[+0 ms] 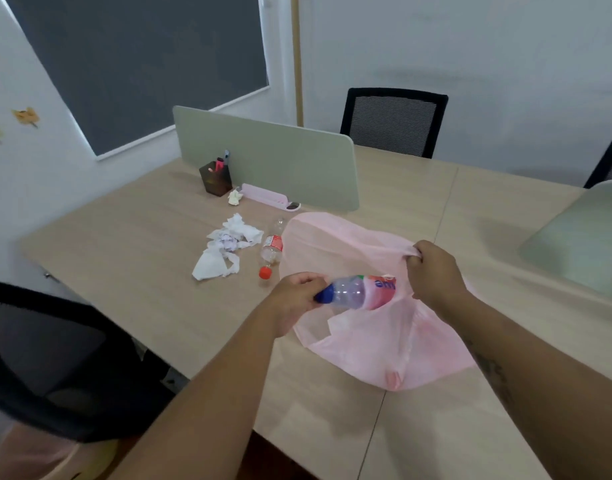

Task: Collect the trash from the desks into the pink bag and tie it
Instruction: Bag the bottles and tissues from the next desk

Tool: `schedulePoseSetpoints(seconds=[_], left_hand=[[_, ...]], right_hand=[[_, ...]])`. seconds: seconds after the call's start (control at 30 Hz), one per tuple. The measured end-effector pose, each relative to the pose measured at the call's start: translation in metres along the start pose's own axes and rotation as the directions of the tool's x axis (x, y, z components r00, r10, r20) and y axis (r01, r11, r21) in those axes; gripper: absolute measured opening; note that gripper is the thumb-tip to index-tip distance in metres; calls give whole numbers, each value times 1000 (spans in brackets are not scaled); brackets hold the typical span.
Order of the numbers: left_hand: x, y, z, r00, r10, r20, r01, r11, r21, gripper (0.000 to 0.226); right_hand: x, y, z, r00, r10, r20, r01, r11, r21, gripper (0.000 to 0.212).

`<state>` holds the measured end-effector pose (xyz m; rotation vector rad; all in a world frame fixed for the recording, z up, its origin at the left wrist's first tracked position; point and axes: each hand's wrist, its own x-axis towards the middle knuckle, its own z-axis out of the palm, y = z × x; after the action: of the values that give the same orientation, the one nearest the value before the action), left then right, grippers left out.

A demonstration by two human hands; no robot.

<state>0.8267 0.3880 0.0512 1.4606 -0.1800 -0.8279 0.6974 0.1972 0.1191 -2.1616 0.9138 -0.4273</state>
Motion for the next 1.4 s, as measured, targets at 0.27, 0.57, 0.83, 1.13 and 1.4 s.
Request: schedulePoseSetpoints(seconds=[0.27, 0.57, 0.83, 1.13, 1.4], left_hand=[[76, 14, -61, 927, 220, -305, -123, 944, 308, 7], [167, -28, -132, 922, 153, -356, 99, 796, 597, 56], [164, -34, -143, 903, 137, -407, 112, 840, 531, 23], [79, 9, -201, 928, 42, -370, 68, 958, 279, 10], [-22, 40, -192, 978, -62, -198, 87, 989, 121, 21]], right_hand=[[39, 12, 19, 991, 89, -100, -98, 992, -84, 22], [65, 21, 56, 967, 197, -159, -221, 964, -150, 24], [61, 22, 54, 968, 166, -188, -199, 964, -178, 22], [47, 8, 58, 938, 290, -191, -289, 957, 36, 25], [7, 3, 51, 935, 301, -190, -283, 952, 114, 23]])
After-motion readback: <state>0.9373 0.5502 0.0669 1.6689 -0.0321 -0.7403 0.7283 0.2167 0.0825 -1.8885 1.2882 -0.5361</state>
